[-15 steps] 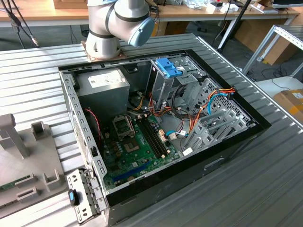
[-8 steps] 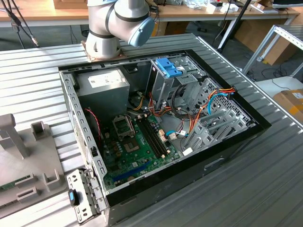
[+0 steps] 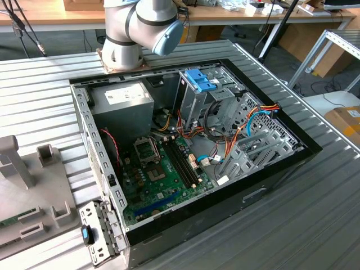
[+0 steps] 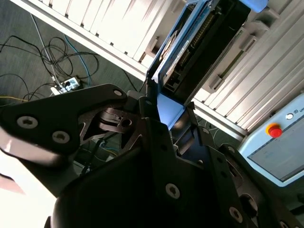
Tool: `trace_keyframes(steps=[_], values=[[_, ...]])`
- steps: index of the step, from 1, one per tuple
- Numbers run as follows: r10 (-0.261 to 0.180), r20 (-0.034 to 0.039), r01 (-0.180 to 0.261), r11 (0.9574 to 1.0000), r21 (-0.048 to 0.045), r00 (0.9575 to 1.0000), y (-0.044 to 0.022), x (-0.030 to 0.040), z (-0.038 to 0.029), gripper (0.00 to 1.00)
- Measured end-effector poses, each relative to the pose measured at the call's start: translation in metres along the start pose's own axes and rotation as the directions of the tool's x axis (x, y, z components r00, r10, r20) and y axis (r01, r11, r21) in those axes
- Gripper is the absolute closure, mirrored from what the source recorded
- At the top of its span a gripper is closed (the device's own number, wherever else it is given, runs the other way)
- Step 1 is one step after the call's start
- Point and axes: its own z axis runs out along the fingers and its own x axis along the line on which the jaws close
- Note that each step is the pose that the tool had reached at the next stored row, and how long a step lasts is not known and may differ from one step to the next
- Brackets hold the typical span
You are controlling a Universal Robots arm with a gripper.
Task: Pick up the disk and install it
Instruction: 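Pick up the disk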
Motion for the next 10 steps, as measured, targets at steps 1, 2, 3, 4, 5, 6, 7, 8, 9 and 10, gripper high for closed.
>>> trace_keyframes(steps=[1, 2, 3, 4, 5, 6, 7, 8, 9, 10], values=[[0.000, 0.0000, 0.000, 1.0000, 0.0000, 1.0000, 0.0000, 0.0000, -0.0001, 0.63], [0.000, -0.0001, 0.000, 1.0000, -0.0002, 1.0000, 0.0000, 0.0000, -0.0008, 0.63], [0.000, 0.0000, 0.000, 1.0000, 0.0000, 1.0000, 0.0000, -0.0002, -0.0027, 0.63], [0.000, 0.0000, 0.000, 1.0000, 0.0000, 1.0000, 0.0000, -0.0005, -0.0058, 0.63], [0.000, 0.0000, 0.000, 1.0000, 0.0000, 1.0000, -0.0001, -0.0008, -0.0093, 0.63], [0.000, 0.0000, 0.000, 1.0000, 0.0000, 1.0000, -0.0001, -0.0010, -0.0114, 0.63], [0.000, -0.0001, 0.000, 1.0000, -0.0001, 1.0000, -0.0001, -0.0010, -0.0122, 0.63], [0.000, -0.0001, 0.000, 1.0000, -0.0001, 1.0000, -0.0001, -0.0011, -0.0126, 0.63], [0.000, 0.0000, 0.000, 1.0000, 0.0001, 1.0000, -0.0001, -0.0010, -0.0125, 0.63], [0.000, 0.0001, 0.000, 1.0000, 0.0002, 1.0000, -0.0001, -0.0010, -0.0125, 0.63]])
